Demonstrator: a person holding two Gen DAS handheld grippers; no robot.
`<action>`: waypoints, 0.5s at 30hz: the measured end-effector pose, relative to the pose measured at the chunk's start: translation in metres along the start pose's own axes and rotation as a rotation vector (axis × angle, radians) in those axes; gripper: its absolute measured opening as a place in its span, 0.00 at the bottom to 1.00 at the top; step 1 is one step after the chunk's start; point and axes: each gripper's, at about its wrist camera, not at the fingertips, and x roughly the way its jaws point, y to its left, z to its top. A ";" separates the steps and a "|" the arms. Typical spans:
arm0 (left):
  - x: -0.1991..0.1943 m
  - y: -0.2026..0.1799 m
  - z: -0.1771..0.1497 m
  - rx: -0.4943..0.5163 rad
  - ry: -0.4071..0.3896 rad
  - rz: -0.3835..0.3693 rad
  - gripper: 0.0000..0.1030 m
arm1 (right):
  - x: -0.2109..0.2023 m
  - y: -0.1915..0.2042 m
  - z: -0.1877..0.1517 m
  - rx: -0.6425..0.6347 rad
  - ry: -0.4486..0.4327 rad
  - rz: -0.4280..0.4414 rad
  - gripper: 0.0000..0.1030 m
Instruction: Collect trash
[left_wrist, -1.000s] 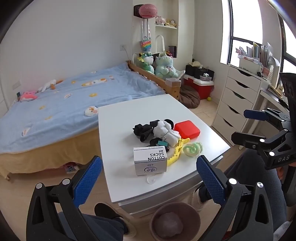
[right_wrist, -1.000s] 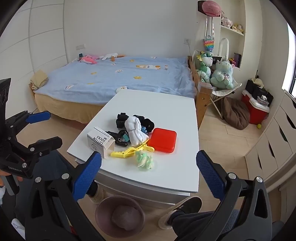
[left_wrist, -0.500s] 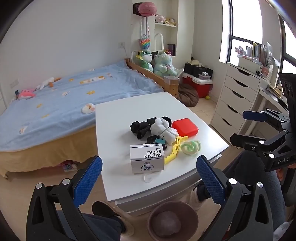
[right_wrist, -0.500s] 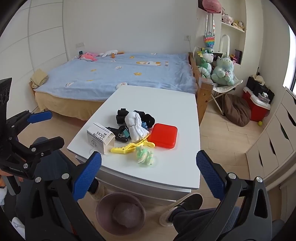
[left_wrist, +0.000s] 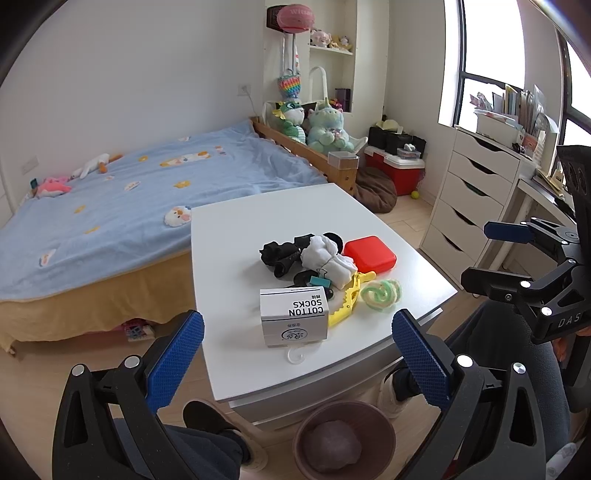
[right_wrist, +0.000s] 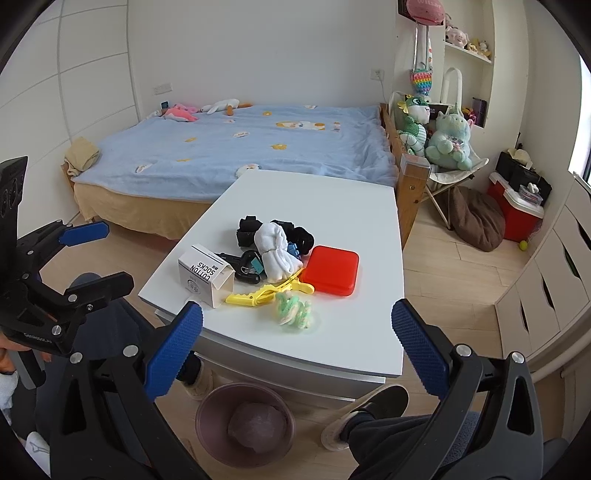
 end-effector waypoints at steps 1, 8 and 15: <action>0.000 0.000 0.000 -0.001 0.000 0.000 0.95 | 0.000 0.000 0.000 0.001 0.000 0.000 0.97; 0.000 0.000 -0.001 0.000 0.000 0.001 0.95 | -0.001 -0.001 0.000 0.003 0.000 0.002 0.97; 0.001 0.000 -0.002 0.001 -0.001 -0.002 0.95 | -0.001 -0.001 0.000 0.003 0.001 0.005 0.97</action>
